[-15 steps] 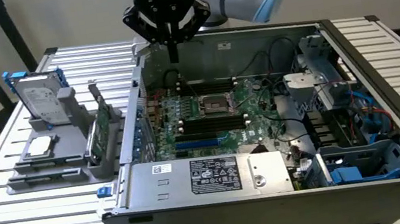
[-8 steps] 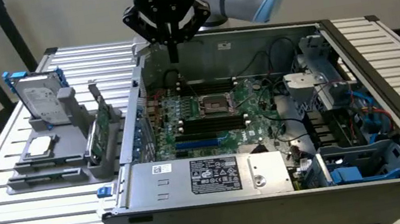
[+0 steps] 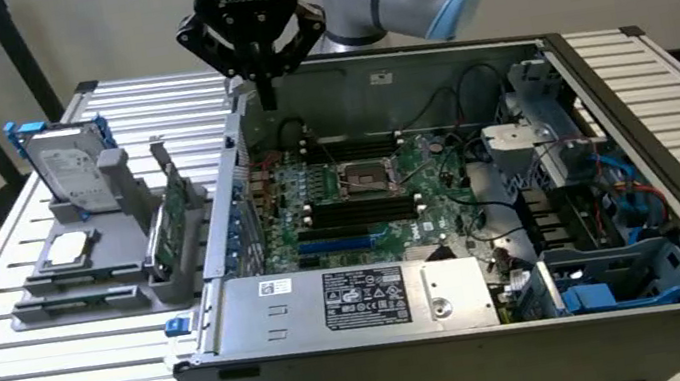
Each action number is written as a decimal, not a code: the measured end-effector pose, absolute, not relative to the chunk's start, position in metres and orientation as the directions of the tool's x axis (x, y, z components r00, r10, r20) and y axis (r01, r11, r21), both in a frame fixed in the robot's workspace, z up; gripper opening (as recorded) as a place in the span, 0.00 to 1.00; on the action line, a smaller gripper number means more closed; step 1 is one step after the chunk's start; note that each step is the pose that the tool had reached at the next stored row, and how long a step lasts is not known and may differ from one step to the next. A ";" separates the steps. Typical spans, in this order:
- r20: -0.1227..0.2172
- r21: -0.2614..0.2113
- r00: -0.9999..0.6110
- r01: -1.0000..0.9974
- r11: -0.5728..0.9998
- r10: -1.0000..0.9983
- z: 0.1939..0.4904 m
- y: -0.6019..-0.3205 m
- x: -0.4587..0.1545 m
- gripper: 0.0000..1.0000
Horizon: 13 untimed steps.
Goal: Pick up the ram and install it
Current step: 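Reach for the ram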
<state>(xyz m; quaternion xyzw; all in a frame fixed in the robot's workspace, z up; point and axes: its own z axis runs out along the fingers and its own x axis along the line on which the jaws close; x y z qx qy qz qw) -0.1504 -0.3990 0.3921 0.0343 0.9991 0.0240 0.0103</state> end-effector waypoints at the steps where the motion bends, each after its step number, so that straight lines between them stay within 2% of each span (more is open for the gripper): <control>1: -0.019 0.049 -0.997 0.068 0.996 0.069 0.392 -0.399 -0.155 0.11; 13: -0.014 0.048 -0.998 0.068 0.997 0.069 0.386 -0.404 -0.207 0.11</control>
